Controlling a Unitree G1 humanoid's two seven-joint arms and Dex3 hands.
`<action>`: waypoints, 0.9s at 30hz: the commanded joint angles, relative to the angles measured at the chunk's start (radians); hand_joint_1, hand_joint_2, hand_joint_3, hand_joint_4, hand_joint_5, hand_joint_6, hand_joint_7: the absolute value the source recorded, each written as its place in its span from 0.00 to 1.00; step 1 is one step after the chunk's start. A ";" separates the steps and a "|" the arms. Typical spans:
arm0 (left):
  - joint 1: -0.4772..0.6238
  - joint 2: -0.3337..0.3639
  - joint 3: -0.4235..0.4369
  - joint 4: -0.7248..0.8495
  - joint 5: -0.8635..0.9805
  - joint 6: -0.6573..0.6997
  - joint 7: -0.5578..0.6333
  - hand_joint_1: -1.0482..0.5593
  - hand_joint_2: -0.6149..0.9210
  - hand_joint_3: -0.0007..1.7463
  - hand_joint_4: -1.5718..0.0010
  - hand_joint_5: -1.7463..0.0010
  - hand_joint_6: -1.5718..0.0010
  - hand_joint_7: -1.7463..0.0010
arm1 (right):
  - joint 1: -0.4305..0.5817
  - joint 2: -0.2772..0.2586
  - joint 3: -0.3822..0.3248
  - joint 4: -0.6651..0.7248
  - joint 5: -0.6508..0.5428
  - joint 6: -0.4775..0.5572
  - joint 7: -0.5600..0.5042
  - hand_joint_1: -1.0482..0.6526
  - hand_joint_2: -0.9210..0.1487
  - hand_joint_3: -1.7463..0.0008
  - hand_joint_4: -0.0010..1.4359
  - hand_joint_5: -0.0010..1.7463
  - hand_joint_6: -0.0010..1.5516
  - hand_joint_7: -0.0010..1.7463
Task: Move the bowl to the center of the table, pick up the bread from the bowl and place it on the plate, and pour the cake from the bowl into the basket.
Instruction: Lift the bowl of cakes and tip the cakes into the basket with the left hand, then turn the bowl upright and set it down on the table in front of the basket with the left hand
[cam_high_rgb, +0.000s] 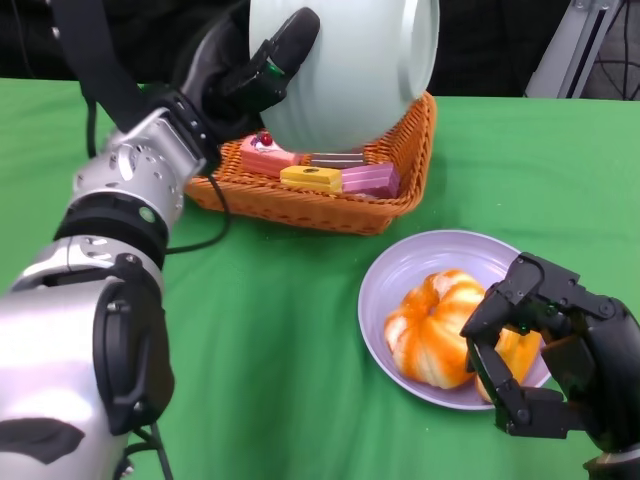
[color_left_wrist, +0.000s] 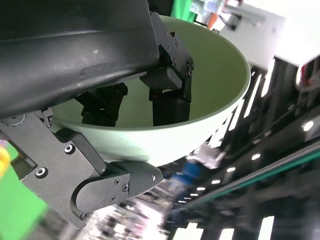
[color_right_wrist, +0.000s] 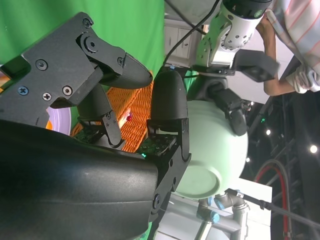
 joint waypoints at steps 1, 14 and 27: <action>-0.026 0.034 -0.044 -0.035 0.043 -0.073 -0.050 0.51 0.73 0.66 0.47 0.00 0.54 0.04 | -0.005 -0.015 -0.008 -0.006 0.010 0.003 0.000 0.56 0.49 0.32 0.53 0.95 0.43 0.83; 0.088 0.082 -0.214 -0.167 0.215 -0.499 -0.083 0.48 0.72 0.65 0.46 0.00 0.50 0.12 | -0.030 -0.029 -0.025 -0.007 0.022 0.033 0.004 0.55 0.44 0.36 0.52 0.94 0.42 0.83; 0.233 0.161 -0.348 -0.319 0.402 -0.891 0.092 0.44 0.91 0.42 0.45 0.00 0.57 0.06 | -0.047 -0.037 -0.037 -0.012 0.009 0.045 -0.008 0.55 0.45 0.35 0.54 0.94 0.44 0.82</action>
